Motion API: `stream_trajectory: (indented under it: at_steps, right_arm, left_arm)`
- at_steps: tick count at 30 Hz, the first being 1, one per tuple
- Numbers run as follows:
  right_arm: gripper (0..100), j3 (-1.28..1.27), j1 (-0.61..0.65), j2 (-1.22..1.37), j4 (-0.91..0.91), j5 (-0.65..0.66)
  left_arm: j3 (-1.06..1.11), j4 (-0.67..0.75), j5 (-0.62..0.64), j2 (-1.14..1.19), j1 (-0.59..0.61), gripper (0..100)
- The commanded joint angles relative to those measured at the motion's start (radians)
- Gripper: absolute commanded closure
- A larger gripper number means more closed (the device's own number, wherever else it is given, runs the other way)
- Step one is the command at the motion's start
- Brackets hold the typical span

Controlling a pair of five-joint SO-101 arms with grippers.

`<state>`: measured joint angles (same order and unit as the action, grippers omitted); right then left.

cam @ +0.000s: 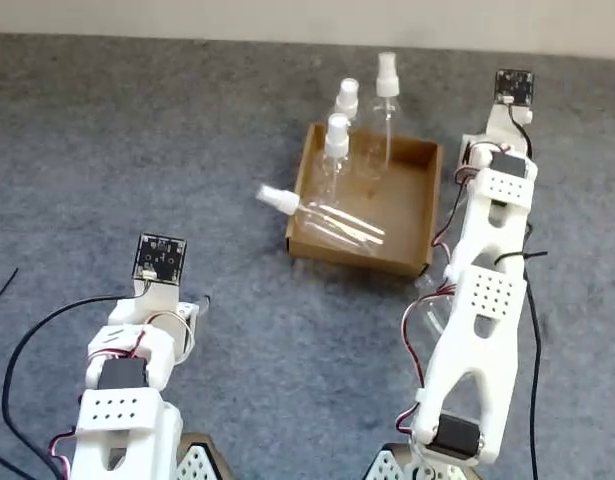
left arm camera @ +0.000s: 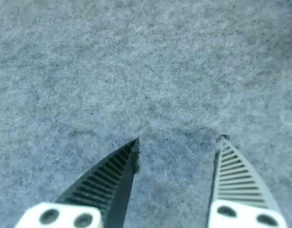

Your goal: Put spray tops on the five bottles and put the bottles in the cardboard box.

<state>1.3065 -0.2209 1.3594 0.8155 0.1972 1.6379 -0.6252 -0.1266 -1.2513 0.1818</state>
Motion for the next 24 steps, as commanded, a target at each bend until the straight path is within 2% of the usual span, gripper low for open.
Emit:
stream_trajectory:
  at_steps: [1,5,10,14,20,24]
  right_arm:
    - [91.1,0.005,-0.033,-0.067,-0.025,-0.006]
    - [97.1,0.008,-0.079,-0.074,-0.008,-0.006]
    - [98.1,0.059,-0.114,-0.093,0.139,0.0]
    - [98.3,0.142,-0.13,-0.136,0.337,0.021]
    - [98.4,0.291,-0.125,-0.214,0.707,0.189]
    - [98.4,0.41,-0.122,-0.283,0.944,0.204]
  left_arm:
    - [-0.005,0.026,-0.009,-0.002,0.008,77]
    - [-0.005,0.026,-0.009,-0.002,0.008,77]
    - [-0.005,0.026,-0.009,-0.002,0.007,77]
    - [-0.005,0.026,-0.009,-0.002,0.007,77]
    - [-0.005,0.026,-0.009,-0.002,0.007,77]
    - [-0.005,0.026,-0.009,-0.002,0.007,77]
